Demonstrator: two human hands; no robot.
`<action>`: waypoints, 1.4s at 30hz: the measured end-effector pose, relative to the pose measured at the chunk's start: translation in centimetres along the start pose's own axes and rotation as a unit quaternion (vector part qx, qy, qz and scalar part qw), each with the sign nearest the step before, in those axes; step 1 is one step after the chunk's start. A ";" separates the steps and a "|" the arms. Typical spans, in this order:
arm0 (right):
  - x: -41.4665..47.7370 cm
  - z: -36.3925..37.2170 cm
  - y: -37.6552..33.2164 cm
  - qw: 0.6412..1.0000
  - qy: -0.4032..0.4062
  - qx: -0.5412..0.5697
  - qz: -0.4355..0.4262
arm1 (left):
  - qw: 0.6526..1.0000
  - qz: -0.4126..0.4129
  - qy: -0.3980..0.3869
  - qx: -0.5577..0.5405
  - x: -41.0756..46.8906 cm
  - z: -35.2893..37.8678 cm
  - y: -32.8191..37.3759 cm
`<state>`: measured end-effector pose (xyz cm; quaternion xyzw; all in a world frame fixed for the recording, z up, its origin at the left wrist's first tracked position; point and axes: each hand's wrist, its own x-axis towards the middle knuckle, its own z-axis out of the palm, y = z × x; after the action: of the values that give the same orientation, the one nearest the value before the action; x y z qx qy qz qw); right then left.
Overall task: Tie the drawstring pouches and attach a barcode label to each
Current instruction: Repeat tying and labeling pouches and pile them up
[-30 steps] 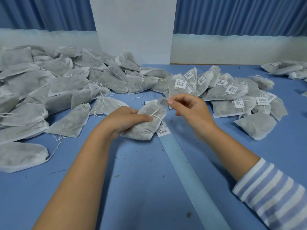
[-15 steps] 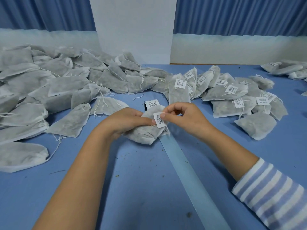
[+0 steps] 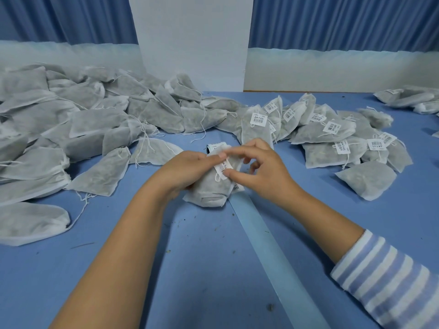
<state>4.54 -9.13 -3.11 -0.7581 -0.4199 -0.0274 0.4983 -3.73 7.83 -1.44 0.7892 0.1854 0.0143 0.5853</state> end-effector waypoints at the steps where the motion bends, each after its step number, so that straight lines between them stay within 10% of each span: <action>1: 0.1 0.0 0.1 1.000 0.018 0.005 0.010 | 1.000 0.011 0.007 -0.007 0.0 0.1 0.0; 12: 0.9 -0.9 0.5 0.938 -0.041 0.279 0.201 | 0.991 0.062 0.051 -0.107 0.6 1.9 0.2; 30: 0.9 -0.6 -0.3 0.908 0.011 0.344 0.238 | 0.979 0.110 0.130 -0.109 0.8 3.4 0.2; 42: 0.6 -0.6 -0.5 0.951 -0.008 0.240 0.196 | 0.963 0.084 0.251 -0.051 2.3 3.5 -0.6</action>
<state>4.77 -9.18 -2.17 -0.6835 -0.2615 0.1781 0.6578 -0.94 5.48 -3.52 0.7419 0.2586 0.2708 0.5563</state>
